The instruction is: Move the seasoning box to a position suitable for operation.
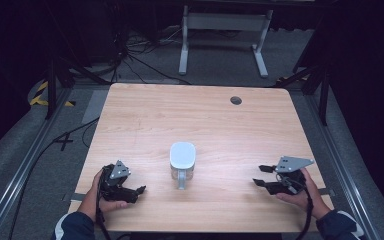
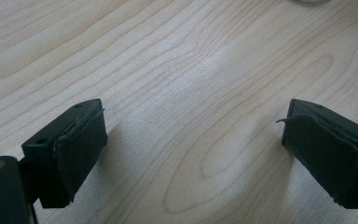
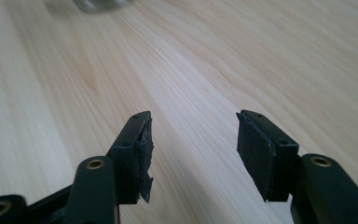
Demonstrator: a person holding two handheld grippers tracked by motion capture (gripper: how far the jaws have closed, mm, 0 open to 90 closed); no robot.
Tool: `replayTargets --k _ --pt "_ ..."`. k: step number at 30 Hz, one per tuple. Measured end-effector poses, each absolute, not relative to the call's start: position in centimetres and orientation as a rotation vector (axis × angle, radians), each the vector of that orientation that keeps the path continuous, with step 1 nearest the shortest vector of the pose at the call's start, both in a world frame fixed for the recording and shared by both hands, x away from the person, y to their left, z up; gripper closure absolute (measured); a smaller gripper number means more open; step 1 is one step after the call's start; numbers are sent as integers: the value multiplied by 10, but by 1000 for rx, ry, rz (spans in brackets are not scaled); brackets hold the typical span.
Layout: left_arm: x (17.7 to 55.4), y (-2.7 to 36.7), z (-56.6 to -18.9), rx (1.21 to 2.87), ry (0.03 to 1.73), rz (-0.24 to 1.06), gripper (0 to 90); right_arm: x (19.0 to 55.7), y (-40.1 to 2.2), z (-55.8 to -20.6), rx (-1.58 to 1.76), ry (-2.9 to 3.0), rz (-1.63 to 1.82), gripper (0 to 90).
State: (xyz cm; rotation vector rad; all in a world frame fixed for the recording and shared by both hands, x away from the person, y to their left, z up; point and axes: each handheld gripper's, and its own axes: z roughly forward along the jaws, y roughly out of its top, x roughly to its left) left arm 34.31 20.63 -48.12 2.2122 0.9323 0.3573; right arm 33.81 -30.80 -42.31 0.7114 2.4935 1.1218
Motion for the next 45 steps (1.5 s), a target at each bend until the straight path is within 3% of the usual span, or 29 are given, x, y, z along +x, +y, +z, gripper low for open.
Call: replayTargets --k 10,19,31,41,45 --pt "344 206 -481 2221 926 348 67 329 -196 -415 438 2570 1358 557" --pt "344 206 -481 2220 926 348 67 332 -134 -434 328 2643 1340 588" --pt "343 205 -481 2207 949 360 69 344 -114 -441 283 2669 1356 628" --pt "343 205 -481 2205 953 362 69 347 -105 -443 281 2641 1339 760" --pt "343 205 -481 2205 954 362 69 348 -111 -441 274 2662 1331 767"
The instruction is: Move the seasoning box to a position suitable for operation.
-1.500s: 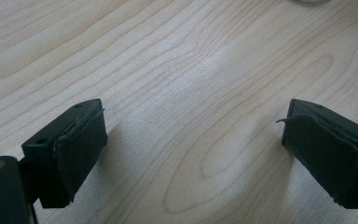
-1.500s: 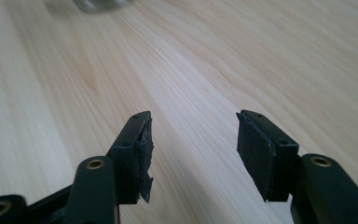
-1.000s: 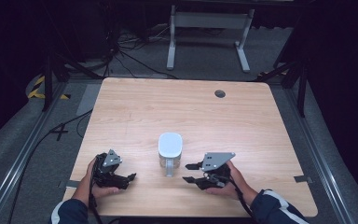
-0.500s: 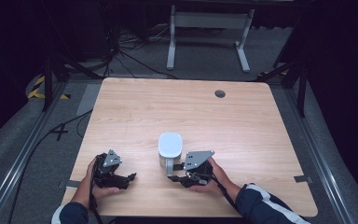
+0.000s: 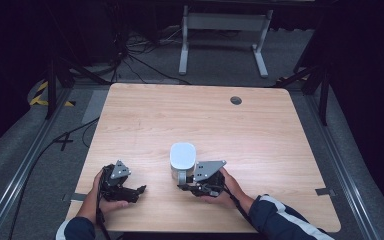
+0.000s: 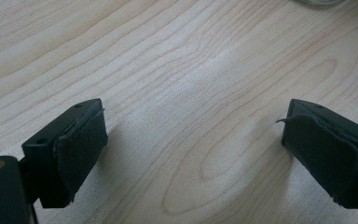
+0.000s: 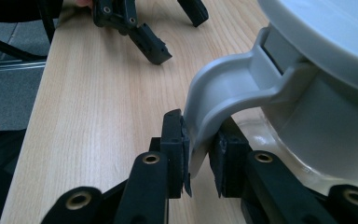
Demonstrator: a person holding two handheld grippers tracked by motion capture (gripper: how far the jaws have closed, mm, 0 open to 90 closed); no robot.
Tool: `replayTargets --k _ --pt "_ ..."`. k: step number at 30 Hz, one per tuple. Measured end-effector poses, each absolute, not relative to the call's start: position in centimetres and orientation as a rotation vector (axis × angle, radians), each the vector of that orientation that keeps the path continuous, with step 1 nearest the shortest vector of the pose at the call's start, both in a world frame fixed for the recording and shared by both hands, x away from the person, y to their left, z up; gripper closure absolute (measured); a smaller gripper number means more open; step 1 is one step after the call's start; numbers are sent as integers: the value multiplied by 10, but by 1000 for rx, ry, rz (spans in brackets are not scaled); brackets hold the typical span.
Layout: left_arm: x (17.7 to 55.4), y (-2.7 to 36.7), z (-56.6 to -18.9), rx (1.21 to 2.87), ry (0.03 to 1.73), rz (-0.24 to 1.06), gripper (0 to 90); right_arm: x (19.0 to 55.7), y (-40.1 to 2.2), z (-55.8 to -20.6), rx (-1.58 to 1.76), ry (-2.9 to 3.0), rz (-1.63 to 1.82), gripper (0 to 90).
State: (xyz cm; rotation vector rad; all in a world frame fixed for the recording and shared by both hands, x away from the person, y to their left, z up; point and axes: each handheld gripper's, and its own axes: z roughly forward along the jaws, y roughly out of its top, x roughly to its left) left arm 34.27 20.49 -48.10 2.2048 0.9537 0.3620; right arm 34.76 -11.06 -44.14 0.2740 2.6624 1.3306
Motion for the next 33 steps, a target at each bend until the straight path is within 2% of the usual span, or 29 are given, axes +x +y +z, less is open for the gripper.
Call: replayTargets --k 9,17,29,33 --pt "343 205 -481 2208 946 361 69 348 -134 -438 224 2706 1309 754" --pt "346 205 -481 2215 920 364 69 345 -165 -435 272 2698 1256 699" --pt "348 201 -481 2216 906 353 64 353 -228 -430 499 2578 1159 637" --pt "348 201 -481 2215 910 353 63 360 -245 -427 587 2515 1136 653"
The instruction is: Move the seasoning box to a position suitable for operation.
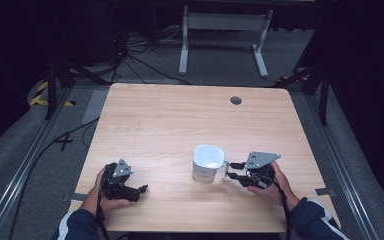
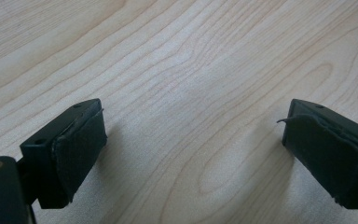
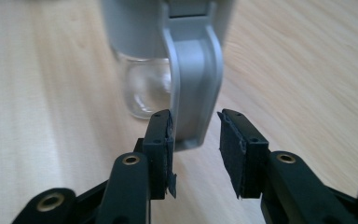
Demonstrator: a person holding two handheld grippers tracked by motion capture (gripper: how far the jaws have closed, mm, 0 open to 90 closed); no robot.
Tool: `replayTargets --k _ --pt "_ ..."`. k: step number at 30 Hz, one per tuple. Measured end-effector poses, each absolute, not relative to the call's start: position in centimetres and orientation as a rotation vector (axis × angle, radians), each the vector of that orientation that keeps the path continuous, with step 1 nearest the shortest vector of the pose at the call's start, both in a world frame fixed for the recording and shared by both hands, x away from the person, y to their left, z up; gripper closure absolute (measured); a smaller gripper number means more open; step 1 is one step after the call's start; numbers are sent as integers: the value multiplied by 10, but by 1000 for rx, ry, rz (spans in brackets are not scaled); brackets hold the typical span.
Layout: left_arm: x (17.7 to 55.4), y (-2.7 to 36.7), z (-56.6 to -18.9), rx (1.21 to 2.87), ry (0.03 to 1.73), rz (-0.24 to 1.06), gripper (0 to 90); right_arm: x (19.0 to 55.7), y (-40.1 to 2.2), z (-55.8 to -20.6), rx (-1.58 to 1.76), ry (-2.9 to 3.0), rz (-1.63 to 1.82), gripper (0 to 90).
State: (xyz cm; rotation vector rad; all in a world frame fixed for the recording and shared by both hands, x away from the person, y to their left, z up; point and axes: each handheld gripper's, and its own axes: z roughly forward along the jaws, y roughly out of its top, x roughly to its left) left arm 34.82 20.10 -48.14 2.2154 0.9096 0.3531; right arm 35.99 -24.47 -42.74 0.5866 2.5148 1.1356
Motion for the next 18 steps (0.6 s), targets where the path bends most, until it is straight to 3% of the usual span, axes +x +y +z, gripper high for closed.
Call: replayTargets --k 8,12,18 --pt "348 195 -480 2212 911 349 77 370 -252 -427 699 2434 1160 660" --pt "348 179 -477 2204 882 356 280 365 -251 -422 673 2430 1162 654" --pt "355 154 -473 2233 755 315 256 355 -257 -415 668 2410 1234 625"
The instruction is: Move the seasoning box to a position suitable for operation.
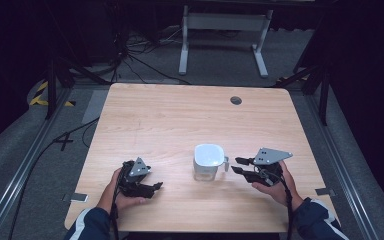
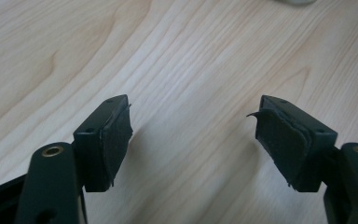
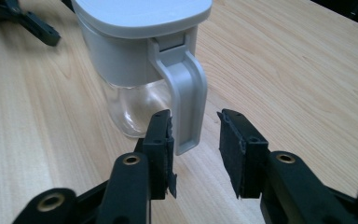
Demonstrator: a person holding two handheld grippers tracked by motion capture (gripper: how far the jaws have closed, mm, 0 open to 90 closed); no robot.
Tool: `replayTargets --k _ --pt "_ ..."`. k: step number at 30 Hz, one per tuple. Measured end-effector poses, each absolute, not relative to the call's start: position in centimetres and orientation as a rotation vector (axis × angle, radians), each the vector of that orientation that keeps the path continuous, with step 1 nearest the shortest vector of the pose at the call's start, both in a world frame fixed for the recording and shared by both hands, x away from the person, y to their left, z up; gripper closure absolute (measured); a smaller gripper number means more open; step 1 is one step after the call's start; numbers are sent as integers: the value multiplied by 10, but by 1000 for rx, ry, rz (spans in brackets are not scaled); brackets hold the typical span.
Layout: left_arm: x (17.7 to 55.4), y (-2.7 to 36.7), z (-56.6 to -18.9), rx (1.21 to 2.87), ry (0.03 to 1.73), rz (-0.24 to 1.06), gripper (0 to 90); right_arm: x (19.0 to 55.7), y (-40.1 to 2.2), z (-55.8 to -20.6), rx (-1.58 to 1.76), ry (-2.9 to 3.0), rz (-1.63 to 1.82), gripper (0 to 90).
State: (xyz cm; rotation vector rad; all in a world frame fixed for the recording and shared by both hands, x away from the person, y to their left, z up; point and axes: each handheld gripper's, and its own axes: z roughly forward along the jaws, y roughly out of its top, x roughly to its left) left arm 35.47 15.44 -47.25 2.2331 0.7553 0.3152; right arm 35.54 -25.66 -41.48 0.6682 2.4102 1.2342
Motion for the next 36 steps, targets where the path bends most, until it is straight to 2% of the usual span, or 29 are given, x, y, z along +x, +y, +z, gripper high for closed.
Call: replayTargets --k 2,7,11,17,26,27,36 --pt "358 142 -467 2212 701 278 213 356 -255 -417 673 2415 1232 592" --pt "365 119 -459 2195 617 237 180 356 -249 -421 664 2428 1220 584" --pt "371 93 -457 2183 541 212 186 354 -243 -423 646 2423 1214 563" --pt "375 76 -454 2157 488 208 188 353 -238 -426 638 2430 1226 556" --pt "379 58 -452 2152 424 194 192 352 -231 -425 618 2392 1187 655" --pt "380 54 -451 2155 428 184 192 353 -232 -426 618 2386 1186 692" --pt "387 47 -452 2128 438 184 210 359 -236 -427 635 2378 1174 773"
